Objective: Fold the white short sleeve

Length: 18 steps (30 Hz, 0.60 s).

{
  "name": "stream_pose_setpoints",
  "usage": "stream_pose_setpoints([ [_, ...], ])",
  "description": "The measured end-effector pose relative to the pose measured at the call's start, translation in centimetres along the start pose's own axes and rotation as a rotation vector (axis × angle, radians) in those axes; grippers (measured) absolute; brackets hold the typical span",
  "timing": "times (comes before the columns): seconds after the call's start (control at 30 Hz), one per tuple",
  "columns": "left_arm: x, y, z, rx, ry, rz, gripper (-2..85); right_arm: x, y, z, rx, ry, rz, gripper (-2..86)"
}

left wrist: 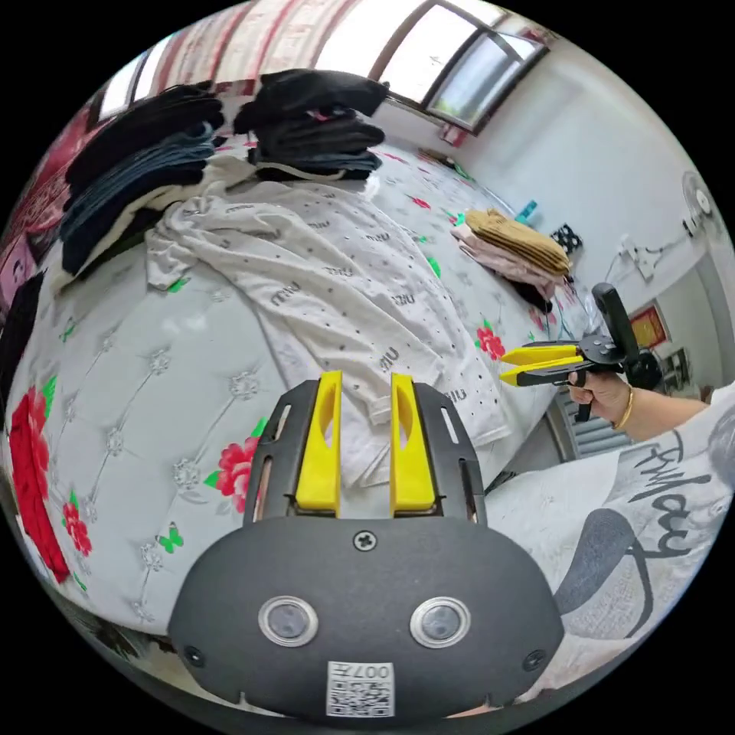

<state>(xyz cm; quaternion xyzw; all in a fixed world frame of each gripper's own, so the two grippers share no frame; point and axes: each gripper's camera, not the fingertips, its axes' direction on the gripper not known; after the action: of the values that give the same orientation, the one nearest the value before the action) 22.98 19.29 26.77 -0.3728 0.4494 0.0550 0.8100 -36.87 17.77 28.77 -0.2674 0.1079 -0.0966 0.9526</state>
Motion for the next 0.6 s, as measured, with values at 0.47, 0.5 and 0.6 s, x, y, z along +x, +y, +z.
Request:
stream_pose_setpoints([
  [0.47,-4.4,4.0,-13.2,0.108,-0.186,-0.212,-0.9,-4.7,5.1,-1.4,0.004,0.038,-0.173,0.4],
  [0.5,-5.1,6.2,-16.5,0.135,-0.246,-0.257,-0.9,-4.4,6.4,-3.7,0.062,0.071,-0.173,0.2],
  [0.6,-6.0,10.6,-20.6,0.121,-0.346,-0.339,-0.7,-2.9,10.5,-8.0,0.140,0.162,-0.166,0.3],
])
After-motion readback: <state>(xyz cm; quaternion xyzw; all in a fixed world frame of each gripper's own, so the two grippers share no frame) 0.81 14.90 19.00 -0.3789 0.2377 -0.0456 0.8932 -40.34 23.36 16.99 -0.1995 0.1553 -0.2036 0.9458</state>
